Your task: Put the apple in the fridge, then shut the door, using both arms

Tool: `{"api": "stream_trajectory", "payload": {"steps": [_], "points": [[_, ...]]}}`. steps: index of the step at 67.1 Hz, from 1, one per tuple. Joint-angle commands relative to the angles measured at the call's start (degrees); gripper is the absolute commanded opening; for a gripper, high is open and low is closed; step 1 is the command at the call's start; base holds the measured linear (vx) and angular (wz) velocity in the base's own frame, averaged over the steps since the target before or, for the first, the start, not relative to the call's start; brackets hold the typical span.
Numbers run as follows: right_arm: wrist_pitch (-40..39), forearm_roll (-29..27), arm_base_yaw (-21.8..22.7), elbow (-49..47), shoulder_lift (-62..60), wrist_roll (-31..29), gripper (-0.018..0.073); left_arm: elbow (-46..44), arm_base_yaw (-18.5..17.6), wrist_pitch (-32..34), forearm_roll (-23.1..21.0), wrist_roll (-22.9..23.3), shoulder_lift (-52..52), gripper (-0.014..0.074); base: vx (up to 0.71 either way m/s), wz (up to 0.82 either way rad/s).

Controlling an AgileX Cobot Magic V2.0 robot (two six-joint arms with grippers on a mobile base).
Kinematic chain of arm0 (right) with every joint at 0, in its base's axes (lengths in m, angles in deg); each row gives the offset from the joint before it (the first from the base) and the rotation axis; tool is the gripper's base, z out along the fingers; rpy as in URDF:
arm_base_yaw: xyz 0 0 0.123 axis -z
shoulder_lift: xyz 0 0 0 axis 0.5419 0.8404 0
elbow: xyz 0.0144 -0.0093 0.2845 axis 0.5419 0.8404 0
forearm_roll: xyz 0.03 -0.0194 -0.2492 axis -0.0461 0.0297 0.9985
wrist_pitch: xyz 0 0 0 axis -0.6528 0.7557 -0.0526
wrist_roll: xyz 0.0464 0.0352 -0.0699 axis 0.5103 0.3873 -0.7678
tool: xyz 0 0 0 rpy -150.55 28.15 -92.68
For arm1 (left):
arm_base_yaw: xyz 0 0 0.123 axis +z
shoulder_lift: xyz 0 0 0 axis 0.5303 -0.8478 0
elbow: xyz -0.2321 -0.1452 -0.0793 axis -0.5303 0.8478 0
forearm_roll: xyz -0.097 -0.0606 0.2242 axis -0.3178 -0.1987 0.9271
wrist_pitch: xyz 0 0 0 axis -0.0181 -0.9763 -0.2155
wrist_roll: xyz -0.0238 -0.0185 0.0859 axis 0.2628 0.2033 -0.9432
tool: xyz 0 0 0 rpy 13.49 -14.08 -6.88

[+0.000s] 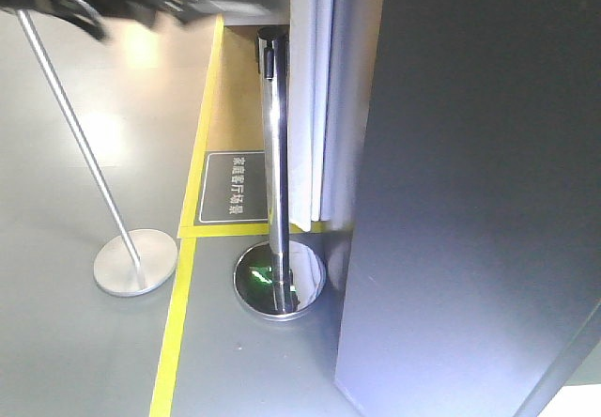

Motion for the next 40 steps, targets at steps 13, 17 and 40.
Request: {"api": "stream_trajectory", "payload": {"steps": [13,17,40], "points": [[-11.3,27.6,2.8,-12.3,20.9,21.8,0.0104,-1.8,8.3,7.9,2.1,0.1,7.4,-0.0008,0.00,0.00],[-11.5,31.1,5.5,-15.1,24.3,26.7,0.0174,-1.8,10.8,7.9,2.1,0.1,8.1,-0.0008,0.00,0.00],[-16.7,32.7,13.0,-28.6,41.9,29.5,0.0486,-1.8,21.8,7.8,2.1,0.1,8.5,-0.0008,0.00,0.00]]}}
